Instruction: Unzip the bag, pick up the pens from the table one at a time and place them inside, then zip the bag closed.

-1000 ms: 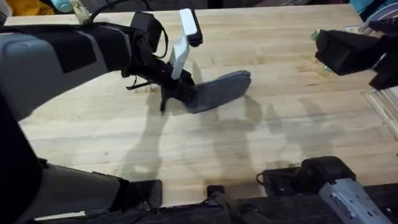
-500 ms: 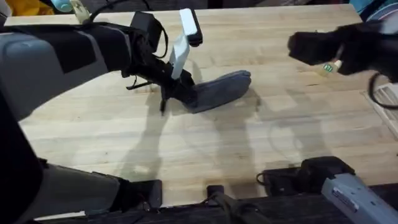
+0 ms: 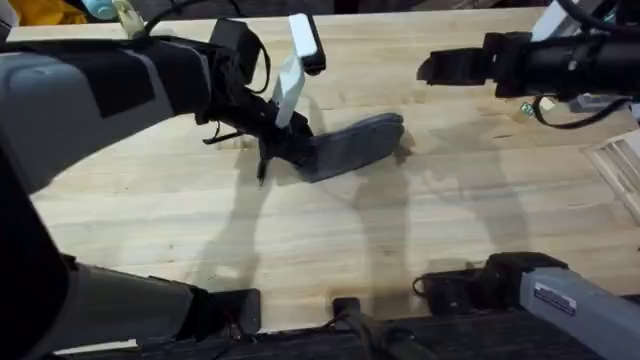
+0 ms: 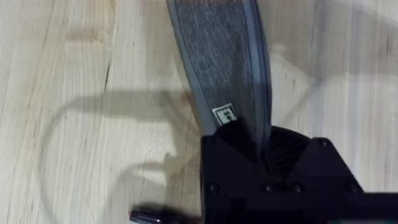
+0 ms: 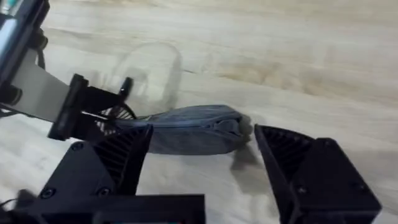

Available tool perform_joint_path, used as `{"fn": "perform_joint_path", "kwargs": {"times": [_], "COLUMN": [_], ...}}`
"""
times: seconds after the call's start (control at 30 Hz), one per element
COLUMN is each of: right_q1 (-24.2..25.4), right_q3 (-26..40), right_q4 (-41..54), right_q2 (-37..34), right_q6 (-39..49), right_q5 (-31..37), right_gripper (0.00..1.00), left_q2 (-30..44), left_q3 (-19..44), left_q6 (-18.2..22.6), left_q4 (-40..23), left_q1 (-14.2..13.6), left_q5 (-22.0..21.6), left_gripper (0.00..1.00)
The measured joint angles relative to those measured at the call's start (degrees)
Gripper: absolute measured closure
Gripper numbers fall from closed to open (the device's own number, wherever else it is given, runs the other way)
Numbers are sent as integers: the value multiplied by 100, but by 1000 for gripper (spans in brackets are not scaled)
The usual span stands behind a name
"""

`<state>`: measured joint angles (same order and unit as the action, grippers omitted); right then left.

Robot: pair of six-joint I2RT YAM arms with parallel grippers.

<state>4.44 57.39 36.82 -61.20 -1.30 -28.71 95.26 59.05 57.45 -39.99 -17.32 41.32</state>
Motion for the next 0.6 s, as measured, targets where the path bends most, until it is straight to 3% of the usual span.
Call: {"fn": "perform_joint_path", "kwargs": {"times": [0.13,0.33,0.6], "right_q1": [548,774,778], "right_q3": [0,0,0], "right_q4": [-4,-3,10], "right_q2": [-519,-1143,-1751], "right_q6": [-4,143,175], "right_q5": [-755,-1472,-1598], "right_gripper": [6,6,6], "left_q2": [0,-2,-1], "left_q3": [0,0,0], "left_q6": [0,0,2], "left_q4": [0,0,0], "left_q1": [0,0,0], "left_q5": [0,-1,0], "left_gripper": [957,957,957]}}
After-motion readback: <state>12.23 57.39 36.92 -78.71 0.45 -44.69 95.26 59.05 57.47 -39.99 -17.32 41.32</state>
